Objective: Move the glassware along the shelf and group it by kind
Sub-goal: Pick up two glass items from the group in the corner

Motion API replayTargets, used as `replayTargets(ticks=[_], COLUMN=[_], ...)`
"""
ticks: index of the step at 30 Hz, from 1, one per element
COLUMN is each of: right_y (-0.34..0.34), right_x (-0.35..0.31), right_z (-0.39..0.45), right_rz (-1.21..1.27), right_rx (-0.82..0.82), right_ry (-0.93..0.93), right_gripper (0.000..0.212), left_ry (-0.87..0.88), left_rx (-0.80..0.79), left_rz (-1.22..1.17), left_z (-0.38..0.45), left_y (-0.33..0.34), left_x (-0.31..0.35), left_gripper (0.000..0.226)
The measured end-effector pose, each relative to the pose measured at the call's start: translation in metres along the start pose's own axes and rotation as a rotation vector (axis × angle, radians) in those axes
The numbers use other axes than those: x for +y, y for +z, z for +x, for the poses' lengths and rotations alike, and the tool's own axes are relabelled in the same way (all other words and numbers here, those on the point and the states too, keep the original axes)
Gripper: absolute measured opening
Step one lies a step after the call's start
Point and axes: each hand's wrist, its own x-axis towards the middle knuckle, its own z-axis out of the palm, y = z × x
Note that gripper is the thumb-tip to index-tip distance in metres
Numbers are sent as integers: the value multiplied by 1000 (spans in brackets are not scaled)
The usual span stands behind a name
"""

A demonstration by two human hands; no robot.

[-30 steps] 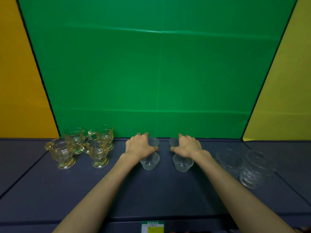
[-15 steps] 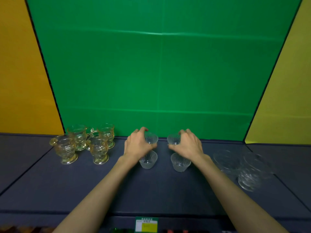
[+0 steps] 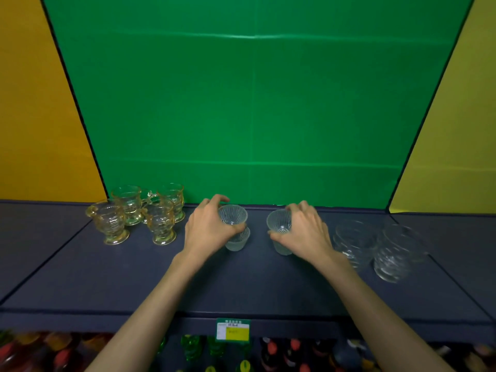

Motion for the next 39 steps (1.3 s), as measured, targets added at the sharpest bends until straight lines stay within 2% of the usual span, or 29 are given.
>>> replayTargets(ticks=[9, 13, 17, 22, 29, 36, 39], right_y=[14, 20, 28, 31, 47, 58, 57], right_x=[15, 19, 22, 21, 12, 11, 12], right_z=[-14, -18, -26, -43, -65, -79, -80], right_rz=[73, 145, 352, 607, 750, 862, 858], right_rx=[-58, -92, -126, -120, -98, -83, -86], right_ry=[37, 60, 131, 116, 157, 142, 133], right_gripper=[79, 83, 82, 72, 57, 63, 60], left_ry=[-20, -60, -117, -180, -191, -183, -153], left_rx=[-79, -132, -139, -164, -87, -64, -62], left_rz=[33, -28, -150, -296, -384, -490, -499], left_z=[-20, -24, -31, -44, -76, -97, -101], left_y=[13, 21, 25, 22, 18, 18, 18], left_x=[-3, -8, -12, -13, -17, -27, -28], left_gripper=[73, 77, 77, 71, 72, 59, 58])
